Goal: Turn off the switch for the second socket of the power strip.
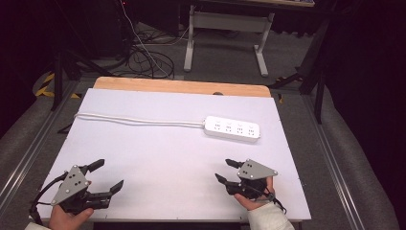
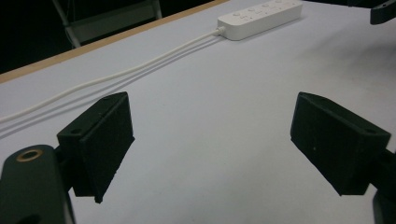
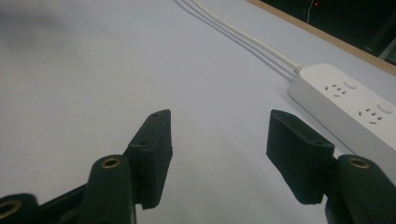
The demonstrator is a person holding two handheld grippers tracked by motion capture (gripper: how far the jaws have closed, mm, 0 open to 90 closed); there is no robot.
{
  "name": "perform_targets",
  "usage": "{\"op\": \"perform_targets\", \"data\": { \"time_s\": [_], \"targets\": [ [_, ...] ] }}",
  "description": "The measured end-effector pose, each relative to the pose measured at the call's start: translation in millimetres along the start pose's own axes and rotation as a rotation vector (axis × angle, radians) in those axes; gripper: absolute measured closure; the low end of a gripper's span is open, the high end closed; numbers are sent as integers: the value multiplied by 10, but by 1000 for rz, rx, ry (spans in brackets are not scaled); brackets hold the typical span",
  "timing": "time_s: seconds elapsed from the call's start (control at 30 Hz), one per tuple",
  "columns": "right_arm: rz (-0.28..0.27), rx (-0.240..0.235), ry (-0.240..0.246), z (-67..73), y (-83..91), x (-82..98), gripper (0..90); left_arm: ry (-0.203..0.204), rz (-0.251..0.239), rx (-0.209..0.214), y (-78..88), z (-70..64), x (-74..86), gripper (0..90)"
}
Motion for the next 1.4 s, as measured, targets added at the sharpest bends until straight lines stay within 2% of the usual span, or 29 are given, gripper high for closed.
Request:
{"op": "perform_targets", "data": {
  "time_s": [0.1,0.43,0.57,0.77,0.93,1.07,1.17,1.2,1.4],
  "targets": [
    [6,-7,3,-1,-10,2,414,-7,1,-1,3,-7,-2,139],
    [4,-5,3,-6,-2,-15,412,8,1,-4,8,0,2,140],
    [8,6,14,-5,-2,-24,411,-14,1,-21,11,7,0,140],
    [20,7,32,-3,4,-46,454,-13,0,-22,16,4,-3,140],
    [34,-24,23,-16,2,-85,447,-13,0,-24,18,6,-2,140],
    [48,-82,5,-30,-5,-163,465,-14,2,-27,24,3,-3,140],
    [62,-78,-4,-53,-16,-217,480,-8,1,-27,21,0,0,140],
    [61,-91,-1,-63,-28,-255,491,-15,2,-32,25,5,0,140],
    [67,-85,18,-90,-41,-363,514,-13,4,-34,33,6,9,140]
  ]
}}
Point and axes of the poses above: each handheld gripper's, and its own axes: y roughly backward along the jaws, x roughly out of its underside, z roughly to its left, the point moved 5 cm from there along -y, roughly forward along the jaws, and after that the axes turned 6 degrees about -y, right-handed, at the moved point
